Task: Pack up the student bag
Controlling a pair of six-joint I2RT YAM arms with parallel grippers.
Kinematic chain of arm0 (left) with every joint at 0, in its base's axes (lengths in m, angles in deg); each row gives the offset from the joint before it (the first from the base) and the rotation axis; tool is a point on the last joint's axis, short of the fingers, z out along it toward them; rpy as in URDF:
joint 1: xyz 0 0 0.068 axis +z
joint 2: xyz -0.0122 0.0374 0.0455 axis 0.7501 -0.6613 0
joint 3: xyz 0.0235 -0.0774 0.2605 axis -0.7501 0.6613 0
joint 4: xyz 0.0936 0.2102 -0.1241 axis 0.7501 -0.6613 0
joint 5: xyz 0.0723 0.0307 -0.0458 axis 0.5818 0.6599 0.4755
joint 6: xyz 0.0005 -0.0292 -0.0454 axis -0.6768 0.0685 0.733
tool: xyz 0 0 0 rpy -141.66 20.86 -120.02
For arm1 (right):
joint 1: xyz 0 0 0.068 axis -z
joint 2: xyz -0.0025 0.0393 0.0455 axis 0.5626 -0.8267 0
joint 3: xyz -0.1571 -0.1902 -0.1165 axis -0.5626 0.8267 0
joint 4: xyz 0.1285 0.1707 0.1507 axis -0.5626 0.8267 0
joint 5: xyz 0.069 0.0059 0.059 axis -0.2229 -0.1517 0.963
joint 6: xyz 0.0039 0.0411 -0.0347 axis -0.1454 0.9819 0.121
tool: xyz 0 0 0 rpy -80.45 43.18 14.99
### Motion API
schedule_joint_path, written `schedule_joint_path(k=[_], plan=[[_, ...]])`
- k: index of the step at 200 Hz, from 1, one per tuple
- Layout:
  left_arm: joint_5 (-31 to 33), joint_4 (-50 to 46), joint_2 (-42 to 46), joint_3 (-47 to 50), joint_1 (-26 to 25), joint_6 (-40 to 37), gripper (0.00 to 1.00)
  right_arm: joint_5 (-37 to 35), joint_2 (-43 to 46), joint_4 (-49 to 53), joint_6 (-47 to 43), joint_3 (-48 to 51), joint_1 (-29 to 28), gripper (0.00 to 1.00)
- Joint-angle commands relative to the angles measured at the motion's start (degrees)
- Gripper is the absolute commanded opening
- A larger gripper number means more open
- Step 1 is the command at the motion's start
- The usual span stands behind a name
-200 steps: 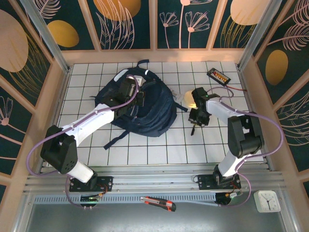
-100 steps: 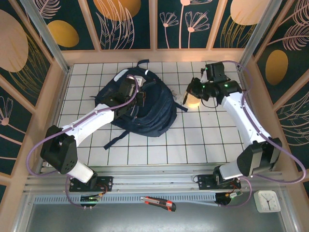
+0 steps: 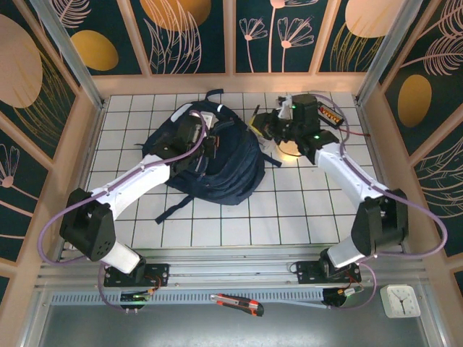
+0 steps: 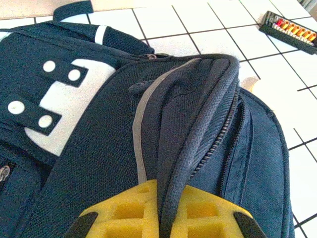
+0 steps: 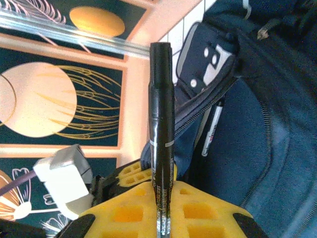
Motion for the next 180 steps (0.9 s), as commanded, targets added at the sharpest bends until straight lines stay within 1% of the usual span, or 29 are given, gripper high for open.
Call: schedule_joint_path(k=[1,66,100,137,169,177,180], plan=[[-1.5,3.7,2.6,-3.6,0.4,1.4,0.00,1.3,-3.5,-6.0,2.5,-0.7,-2.1,0.11],[-1.6,4.2,2.1,-4.8,0.4,1.5,0.00,1.6,-12.9,-9.5,5.2,-1.1,-7.2,0.11],[-2.2,4.4,1.7,-5.4,0.4,1.6,0.00,2.6,-16.9,-13.1,8.3,-0.2,-8.1,0.11],[-3.1,4.4,0.9,-6.0,0.4,2.0,0.00,3.6,-21.1,-14.9,9.9,-1.9,-8.6,0.12],[-3.3,4.4,0.7,-5.9,0.4,1.9,0.00,4.3,-23.4,-14.7,10.1,-4.2,-8.6,0.17],[-3.3,4.5,0.7,-5.8,0.4,1.8,0.00,4.6,-23.9,-14.8,10.0,-4.8,-8.6,0.23],[-3.3,4.5,0.7,-5.8,0.4,1.7,0.00,4.7,-23.9,-14.8,10.0,-4.9,-8.6,0.27]])
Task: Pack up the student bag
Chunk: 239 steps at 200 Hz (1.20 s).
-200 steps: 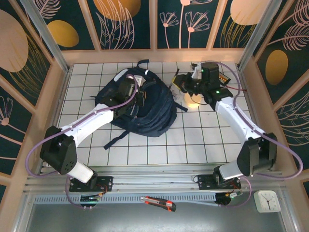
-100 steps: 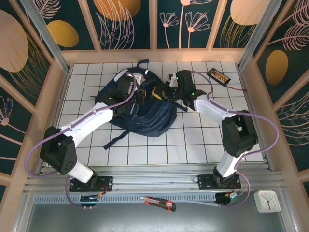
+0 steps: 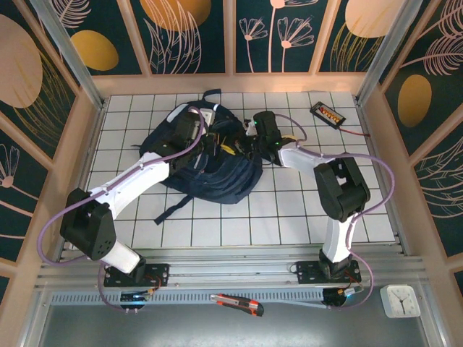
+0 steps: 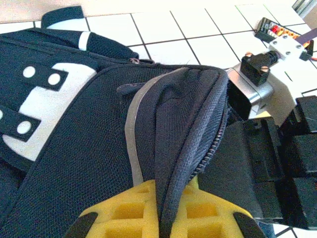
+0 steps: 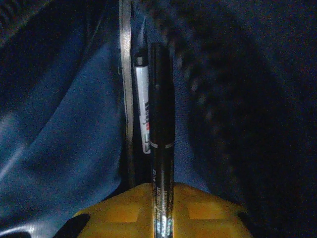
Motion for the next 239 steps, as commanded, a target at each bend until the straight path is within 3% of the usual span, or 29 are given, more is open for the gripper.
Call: schedule_joint_path(k=[1,13,27,141,215,239], plan=[[-2.3,6.0,1.0,-3.7,-0.2,1.2,0.00,2.3,-2.0,-1.8,0.7,-2.7,-0.8,0.29],[-2.3,6.0,0.9,-3.6,-0.1,1.1,0.00,2.8,-2.6,-1.7,0.5,-3.6,-0.8,0.43],[-2.3,6.0,0.7,-3.7,-0.2,0.9,0.00,2.8,-2.7,-0.9,0.1,-4.2,-0.8,0.49],[-1.5,6.0,0.2,-3.6,0.0,0.4,0.00,2.6,0.0,2.0,-2.4,-4.1,-0.6,0.50],[-1.4,5.8,-0.1,-4.0,0.0,0.2,0.00,-6.2,14.6,23.3,-13.5,-2.3,5.1,0.50],[-2.5,6.2,-0.8,-4.1,0.0,0.9,0.00,-7.6,18.3,27.1,-15.9,0.5,7.0,0.60]])
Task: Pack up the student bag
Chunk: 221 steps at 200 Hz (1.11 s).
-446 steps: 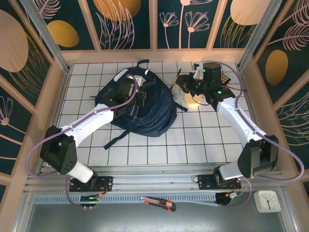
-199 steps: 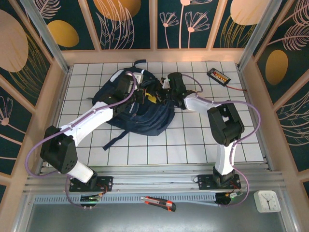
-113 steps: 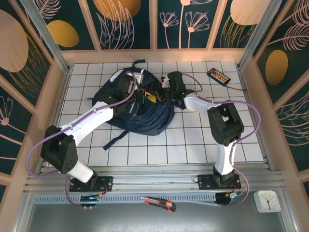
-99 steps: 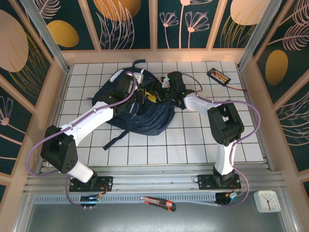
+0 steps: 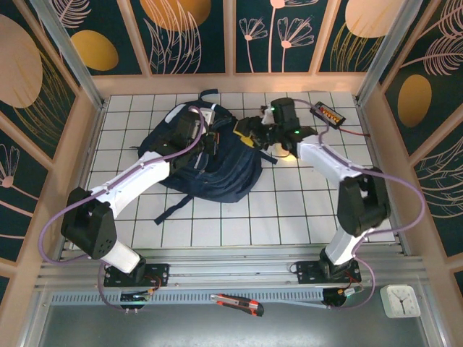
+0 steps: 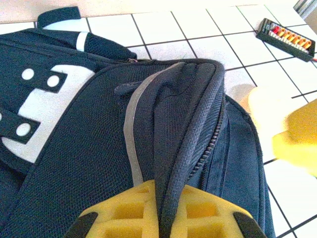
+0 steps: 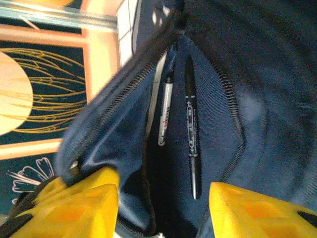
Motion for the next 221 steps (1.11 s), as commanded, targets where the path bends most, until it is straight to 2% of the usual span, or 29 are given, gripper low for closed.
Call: schedule_joint_path(k=[1,12,20,29,34,43,53,87,108,123,145,172,221], plan=[[-2.7,6.2,-0.2,-3.6,-0.1,0.9,0.00,-3.6,4.3,7.9,-5.0,2.8,1.7,0.60],[-4.4,6.4,-0.9,-4.0,-0.1,1.4,0.00,-4.2,5.4,9.1,-6.2,3.9,2.1,0.65],[-5.7,5.7,-1.6,-4.7,-0.1,2.1,0.16,-4.5,6.0,9.9,-6.9,4.6,2.2,0.67],[-7.2,4.3,-2.6,-6.1,-0.1,3.1,0.44,-4.7,6.4,10.4,-7.4,5.4,2.2,0.69],[-7.9,3.4,-3.1,-6.8,-0.1,3.3,0.56,-4.7,6.6,10.5,-7.5,5.7,2.2,0.69],[-8.8,1.8,-3.4,-7.8,0.0,3.6,0.72,-4.6,6.8,10.5,-7.6,6.2,2.2,0.69],[-8.8,0.9,-2.7,-7.7,-0.1,3.8,0.79,-4.6,6.9,10.5,-7.7,6.4,2.1,0.69],[-6.1,-1.8,4.4,-2.7,1.3,7.8,0.82,-5.4,5.3,13.6,-9.9,4.3,1.5,0.69],[-6.4,-6.1,9.6,2.3,5.5,15.7,0.82,-6.0,3.7,15.7,-11.6,2.5,0.8,0.69],[-10.0,-6.6,14.1,8.2,10.0,23.1,0.81,-6.1,2.8,16.6,-12.6,1.1,0.2,0.69],[-18.6,1.5,21.0,20.1,16.6,34.7,0.76,-6.0,1.6,17.6,-13.4,-0.7,-0.4,0.69],[-25.0,14.1,24.5,31.3,21.0,45.4,0.73,-5.4,0.2,18.3,-14.0,-2.7,-0.9,0.69],[-29.7,21.3,18.4,33.8,22.6,47.1,0.70,-5.9,0.0,20.8,-15.3,-4.4,-2.0,0.69]])
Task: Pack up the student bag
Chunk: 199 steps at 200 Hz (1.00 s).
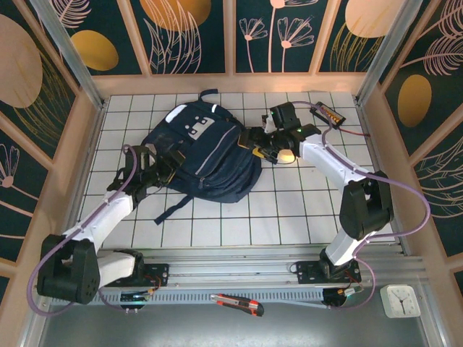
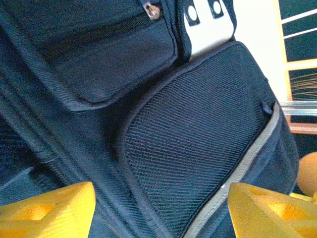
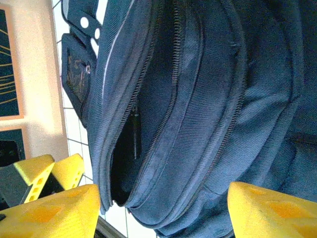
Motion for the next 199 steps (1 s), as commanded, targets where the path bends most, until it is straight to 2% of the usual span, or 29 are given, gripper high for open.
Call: schedule_joint_path(k=[1,71,142,199], plan=[[-5.1,8.3,-2.1,-0.3,0.5,4.1,0.70,-0.7,-0.1,3.0,-1.7,-2.0,-0.6,0.69],[-5.0,7.7,-4.2,1.3,0.7,3.6,0.68,-1.6,1.7,1.8,-0.3,-0.3,-0.8,0.69],[-5.4,2.9,-11.1,-4.7,1.0,-1.7,0.68,-2.7,2.3,1.2,1.0,-0.6,-1.4,0.69],[-6.5,5.6,-15.8,-6.5,1.1,-1.4,0.68,-3.7,2.4,1.9,1.5,-1.8,-1.9,0.69]])
